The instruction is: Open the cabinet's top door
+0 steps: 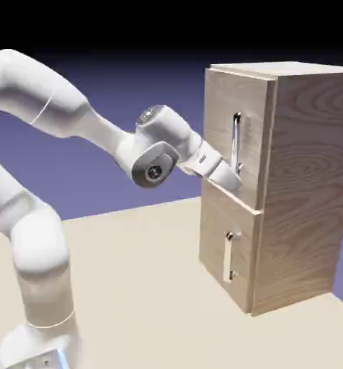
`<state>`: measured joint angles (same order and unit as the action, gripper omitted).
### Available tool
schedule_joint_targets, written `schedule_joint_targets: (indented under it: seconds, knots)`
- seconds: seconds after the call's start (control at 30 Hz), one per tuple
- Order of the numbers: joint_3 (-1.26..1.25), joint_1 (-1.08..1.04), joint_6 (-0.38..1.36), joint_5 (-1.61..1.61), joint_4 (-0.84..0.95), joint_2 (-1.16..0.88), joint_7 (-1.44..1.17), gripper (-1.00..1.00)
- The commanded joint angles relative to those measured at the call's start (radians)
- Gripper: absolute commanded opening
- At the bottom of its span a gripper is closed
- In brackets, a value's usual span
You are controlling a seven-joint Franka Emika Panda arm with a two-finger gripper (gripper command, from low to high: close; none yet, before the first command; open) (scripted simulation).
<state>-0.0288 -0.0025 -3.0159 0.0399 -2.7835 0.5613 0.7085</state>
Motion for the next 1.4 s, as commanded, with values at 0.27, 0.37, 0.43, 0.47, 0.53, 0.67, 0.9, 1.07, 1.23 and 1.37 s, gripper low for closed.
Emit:
schedule_joint_targets:
  seconds: [0.27,0.37,0.43,0.47,0.53,0.67,0.9,1.07,1.23,1.37]
  knots:
    - [0.136,0.081,0.131,0.367,0.106,0.093,-0.146,0.00]
    - [0.223,0.169,0.167,0.477,0.171,0.140,-0.080,0.00]
    - [0.259,0.204,0.176,0.564,0.183,0.161,-0.089,0.00]
    - [0.277,0.222,0.181,0.607,0.189,0.171,-0.093,0.00]
    - [0.314,0.257,0.190,0.694,0.202,0.192,-0.102,0.00]
    - [0.386,0.328,0.209,0.868,0.226,0.232,-0.119,0.00]
    - [0.512,0.452,0.242,1.172,0.270,0.304,-0.149,0.00]
    - [0.602,0.540,0.265,1.390,0.300,0.355,-0.170,0.00]
    - [0.635,0.569,0.260,1.607,0.267,0.378,-0.298,0.00]
    - [0.655,0.585,0.253,1.781,0.233,0.393,-0.411,0.00]
